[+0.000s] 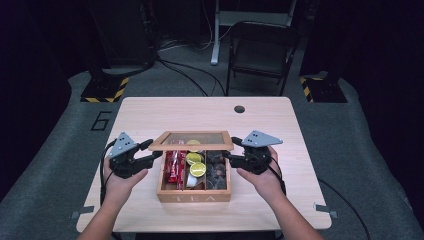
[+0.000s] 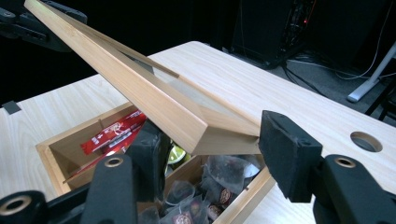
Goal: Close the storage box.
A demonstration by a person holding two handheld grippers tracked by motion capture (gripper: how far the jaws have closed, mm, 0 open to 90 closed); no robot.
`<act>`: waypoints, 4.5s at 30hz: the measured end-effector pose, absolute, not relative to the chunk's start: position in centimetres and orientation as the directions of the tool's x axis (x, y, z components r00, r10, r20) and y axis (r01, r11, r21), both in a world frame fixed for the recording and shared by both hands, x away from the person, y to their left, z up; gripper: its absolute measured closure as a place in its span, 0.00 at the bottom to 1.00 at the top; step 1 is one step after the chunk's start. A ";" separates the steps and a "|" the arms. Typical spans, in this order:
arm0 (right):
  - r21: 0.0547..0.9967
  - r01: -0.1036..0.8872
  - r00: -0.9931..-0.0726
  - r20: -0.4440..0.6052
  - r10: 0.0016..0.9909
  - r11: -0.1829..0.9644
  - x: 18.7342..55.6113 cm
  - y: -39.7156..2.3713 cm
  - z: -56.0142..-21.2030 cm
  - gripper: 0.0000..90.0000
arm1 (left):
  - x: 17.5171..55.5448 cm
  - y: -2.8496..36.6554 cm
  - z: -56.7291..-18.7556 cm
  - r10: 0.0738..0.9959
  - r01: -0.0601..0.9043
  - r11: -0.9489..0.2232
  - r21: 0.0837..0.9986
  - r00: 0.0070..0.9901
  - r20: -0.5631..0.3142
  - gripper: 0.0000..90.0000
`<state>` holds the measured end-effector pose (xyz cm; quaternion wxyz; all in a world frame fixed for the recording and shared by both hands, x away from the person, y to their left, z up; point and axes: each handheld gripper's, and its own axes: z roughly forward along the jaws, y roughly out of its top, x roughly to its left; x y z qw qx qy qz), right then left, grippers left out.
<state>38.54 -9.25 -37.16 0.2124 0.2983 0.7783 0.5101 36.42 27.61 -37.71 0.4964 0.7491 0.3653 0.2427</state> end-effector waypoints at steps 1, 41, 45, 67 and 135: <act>0.922 0.248 -0.729 -0.024 0.684 0.297 38.5 -9.2 -37.3 0.48 | 36.4 27.6 -37.8 0.789 0.306 -0.242 0.921 0.614 0.004 0.56; 0.901 0.278 -0.749 -0.015 0.663 0.334 35.8 -9.6 -40.2 0.46 | 33.5 28.0 -40.5 0.767 0.342 -0.277 0.898 0.641 -0.008 0.56; 0.896 0.278 -0.749 -0.023 0.662 0.345 35.5 -9.6 -40.5 0.46 | 33.1 28.0 -40.9 0.766 0.348 -0.277 0.896 0.643 -0.012 0.56; 0.872 0.305 -0.759 -0.020 0.650 0.383 33.8 -9.8 -43.5 0.48 | 31.4 27.9 -43.8 0.755 0.368 -0.319 0.873 0.656 -0.001 0.56; 0.826 0.379 -0.774 0.037 0.632 0.416 34.4 -10.8 -44.7 0.39 | 31.8 29.1 -45.2 0.760 0.470 -0.316 0.824 0.646 -0.077 0.40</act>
